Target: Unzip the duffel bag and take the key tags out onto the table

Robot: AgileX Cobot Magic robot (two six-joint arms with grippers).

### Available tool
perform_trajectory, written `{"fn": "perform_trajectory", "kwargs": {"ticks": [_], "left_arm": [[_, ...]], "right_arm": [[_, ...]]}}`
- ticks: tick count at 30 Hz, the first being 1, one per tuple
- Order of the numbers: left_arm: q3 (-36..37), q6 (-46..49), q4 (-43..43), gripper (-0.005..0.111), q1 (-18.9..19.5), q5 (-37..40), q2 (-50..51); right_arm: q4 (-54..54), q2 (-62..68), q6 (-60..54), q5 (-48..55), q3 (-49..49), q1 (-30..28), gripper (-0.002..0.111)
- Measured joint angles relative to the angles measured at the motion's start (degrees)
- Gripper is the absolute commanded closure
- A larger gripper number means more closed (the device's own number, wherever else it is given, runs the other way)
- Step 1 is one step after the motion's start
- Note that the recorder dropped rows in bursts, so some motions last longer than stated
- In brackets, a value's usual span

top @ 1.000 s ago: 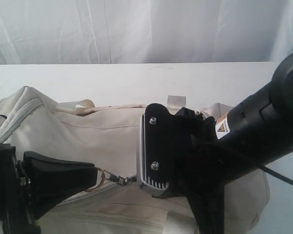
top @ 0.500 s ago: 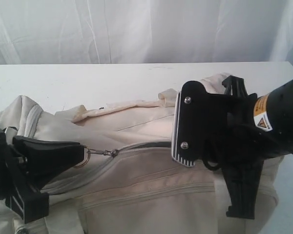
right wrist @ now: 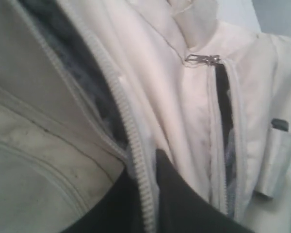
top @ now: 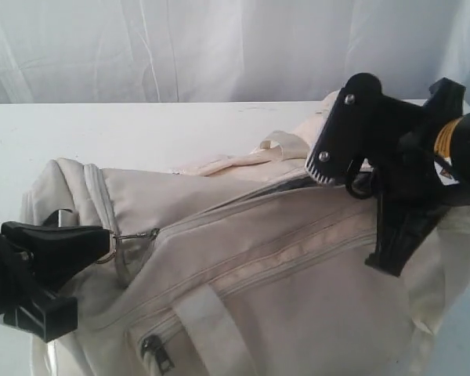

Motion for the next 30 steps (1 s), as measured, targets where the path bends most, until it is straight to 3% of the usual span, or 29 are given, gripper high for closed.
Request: {"fn": "perform_trajectory", "kwargs": {"ticks": [8, 14, 15, 17, 18, 20, 21, 24, 30], "left_arm": [[0.00, -0.12, 0.24, 0.107, -0.11, 1.67, -4.30], [0.40, -0.12, 0.24, 0.107, -0.11, -1.80, -11.95], [0.50, 0.40, 0.24, 0.107, -0.11, -1.80, -13.08], [0.50, 1.55, 0.11, 0.107, -0.11, -1.80, -14.09], [0.50, 1.81, 0.11, 0.107, -0.11, -1.91, -14.21], [0.50, 2.25, 0.11, 0.107, -0.11, -1.91, -14.32], [0.50, 2.38, 0.11, 0.107, -0.11, -2.02, -14.32], [0.50, 2.51, 0.11, 0.107, -0.11, -2.37, -14.32], [0.50, 5.95, 0.11, 0.107, -0.11, -3.37, -14.32]], "right_arm": [[-2.00, 7.05, 16.44, -9.83, 0.12, -9.52, 0.108], [-1.76, 6.38, 24.50, -17.96, 0.22, -10.04, 0.107], [-0.77, 5.10, 24.75, -19.49, 0.22, -10.30, 0.105], [0.07, 3.19, 24.84, -20.30, 0.34, -10.51, 0.089], [0.08, 2.35, 24.56, -19.87, 0.34, -10.55, 0.076], [-0.41, 0.56, 23.45, -17.70, 0.34, -11.00, 0.050], [-0.51, 0.16, 22.96, -16.17, 0.22, -11.00, 0.046], [2.25, -0.12, 17.60, -14.17, -0.16, -9.50, 0.046], [20.89, -0.76, -10.02, -17.09, -0.56, 0.89, 0.046]]}}
